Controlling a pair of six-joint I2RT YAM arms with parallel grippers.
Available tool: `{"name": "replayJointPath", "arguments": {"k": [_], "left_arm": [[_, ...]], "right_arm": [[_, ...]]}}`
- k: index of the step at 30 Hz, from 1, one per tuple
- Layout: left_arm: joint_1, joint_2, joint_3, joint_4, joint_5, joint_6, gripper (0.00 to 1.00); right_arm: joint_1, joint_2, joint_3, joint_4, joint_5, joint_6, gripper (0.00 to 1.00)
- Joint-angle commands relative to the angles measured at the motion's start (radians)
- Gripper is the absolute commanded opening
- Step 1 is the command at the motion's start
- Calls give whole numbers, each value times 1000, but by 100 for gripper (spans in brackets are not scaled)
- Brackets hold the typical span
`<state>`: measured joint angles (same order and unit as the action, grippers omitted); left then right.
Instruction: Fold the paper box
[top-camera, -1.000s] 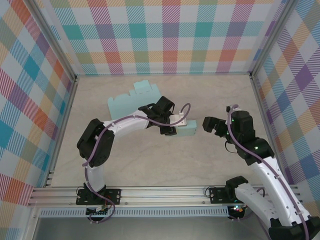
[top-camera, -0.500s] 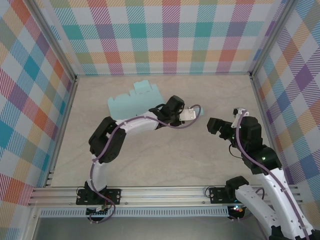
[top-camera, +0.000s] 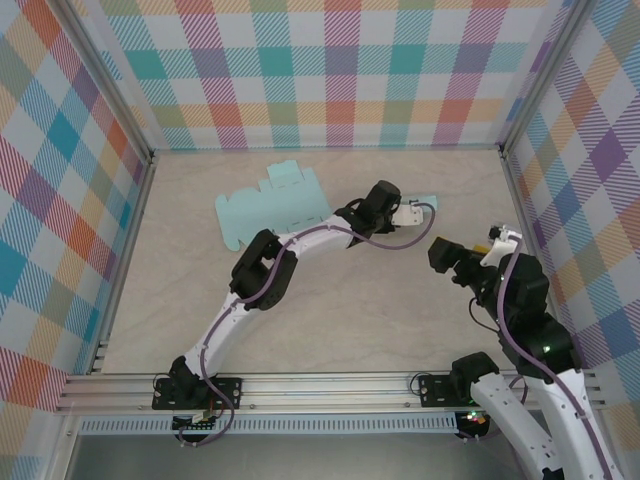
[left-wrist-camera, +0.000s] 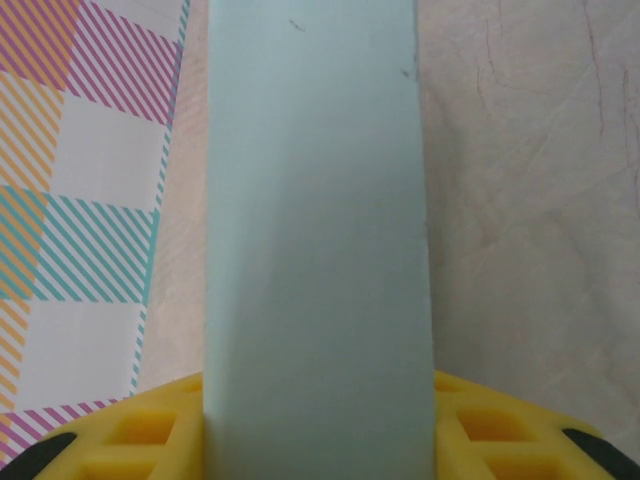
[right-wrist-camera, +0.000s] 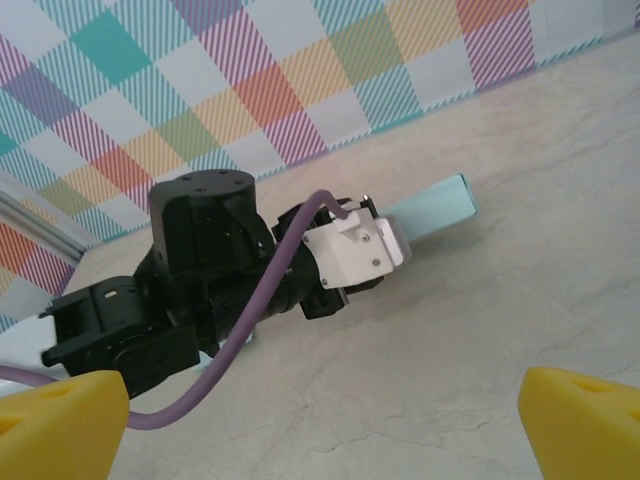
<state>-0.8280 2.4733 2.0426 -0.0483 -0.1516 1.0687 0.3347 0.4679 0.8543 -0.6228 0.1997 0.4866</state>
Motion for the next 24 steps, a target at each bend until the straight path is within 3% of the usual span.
{"name": "replayJointPath", "arguments": {"k": [1,6,9,13,17,24], "left_arm": [[13,30,-3,-40,-2,58,40],[27,23,-30,-53,-26,66,48],[29,0,-50,-77,-7,36,69],[27,-69,-123,-38,38,-49,83],[19,-205,-307,89,82,-103,98],[17,-515,-657,306,74,-269,100]], "right_arm": [[-5,-15,-5,1,35,13,100],[-5,20,-9,-4,40,29,100],[-5,45,-17,16,22,30,100],[-5,66,-17,36,12,33,100],[-5,83,-5,33,29,30,100],[-5,127,6,56,66,42,100]]}}
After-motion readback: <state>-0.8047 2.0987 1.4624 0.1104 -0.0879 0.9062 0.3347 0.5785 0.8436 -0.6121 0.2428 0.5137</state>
